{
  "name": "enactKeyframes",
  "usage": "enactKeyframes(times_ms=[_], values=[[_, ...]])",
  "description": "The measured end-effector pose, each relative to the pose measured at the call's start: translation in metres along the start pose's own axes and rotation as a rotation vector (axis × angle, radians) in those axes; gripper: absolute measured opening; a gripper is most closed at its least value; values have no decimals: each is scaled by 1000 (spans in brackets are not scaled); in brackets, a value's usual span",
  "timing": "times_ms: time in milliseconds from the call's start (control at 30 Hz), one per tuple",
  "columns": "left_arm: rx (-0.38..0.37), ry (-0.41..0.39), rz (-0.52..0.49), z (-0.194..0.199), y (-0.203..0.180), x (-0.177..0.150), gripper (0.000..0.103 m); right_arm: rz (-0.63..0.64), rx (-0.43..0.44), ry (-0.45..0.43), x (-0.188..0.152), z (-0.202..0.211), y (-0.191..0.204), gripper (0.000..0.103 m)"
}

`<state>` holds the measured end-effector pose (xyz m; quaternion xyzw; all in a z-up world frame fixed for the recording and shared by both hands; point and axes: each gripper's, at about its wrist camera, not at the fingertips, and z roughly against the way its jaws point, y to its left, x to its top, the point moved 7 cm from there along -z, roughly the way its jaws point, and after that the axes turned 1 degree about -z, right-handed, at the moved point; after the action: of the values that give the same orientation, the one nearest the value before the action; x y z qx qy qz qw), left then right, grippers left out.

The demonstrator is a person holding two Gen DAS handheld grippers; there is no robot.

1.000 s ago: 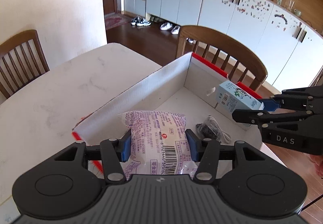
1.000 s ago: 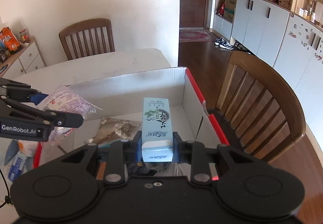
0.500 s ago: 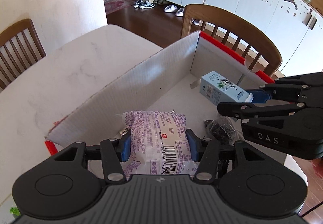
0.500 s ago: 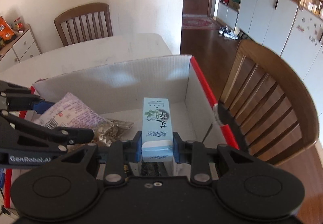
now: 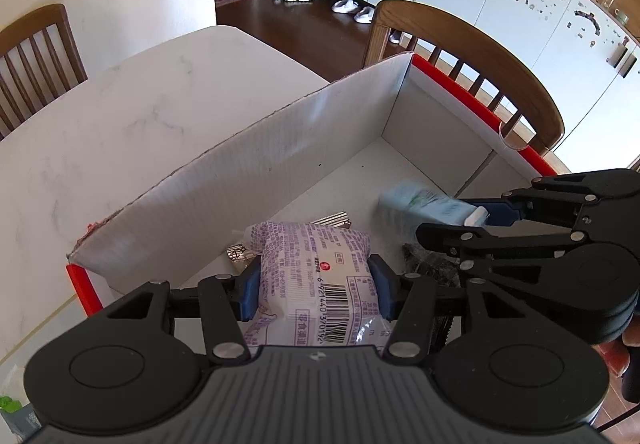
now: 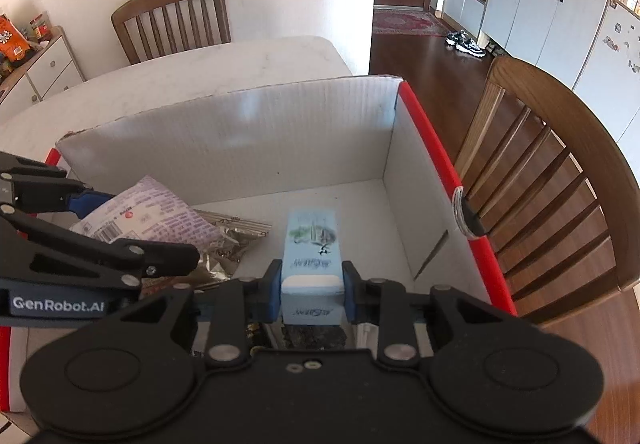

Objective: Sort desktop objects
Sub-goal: 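Lower the carton and bread bag into the red shoebox with both tools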

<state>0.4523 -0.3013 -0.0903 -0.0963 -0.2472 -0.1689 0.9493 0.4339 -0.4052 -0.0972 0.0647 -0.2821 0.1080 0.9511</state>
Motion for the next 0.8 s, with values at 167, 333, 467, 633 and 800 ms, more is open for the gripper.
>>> enactKeyframes(times_ms=[167,333,467,633,800], values=[[1,-1,-1,3,-1,-2,60,-26,2,-3,0,3,-4,31],[2,-26,1,10,0,-3,65,-44,14,-11,1,13,-8,35],[-8,-55,6,19,0,-4,71,-40,21,-19,-2,23,-8,37],[-29,-75,-4,32,-3,-8,72,-39,20,-28,-7,34,-9,37],[-48,-100,-12,46,-4,-13,72,-49,22,-36,-12,44,-7,38]])
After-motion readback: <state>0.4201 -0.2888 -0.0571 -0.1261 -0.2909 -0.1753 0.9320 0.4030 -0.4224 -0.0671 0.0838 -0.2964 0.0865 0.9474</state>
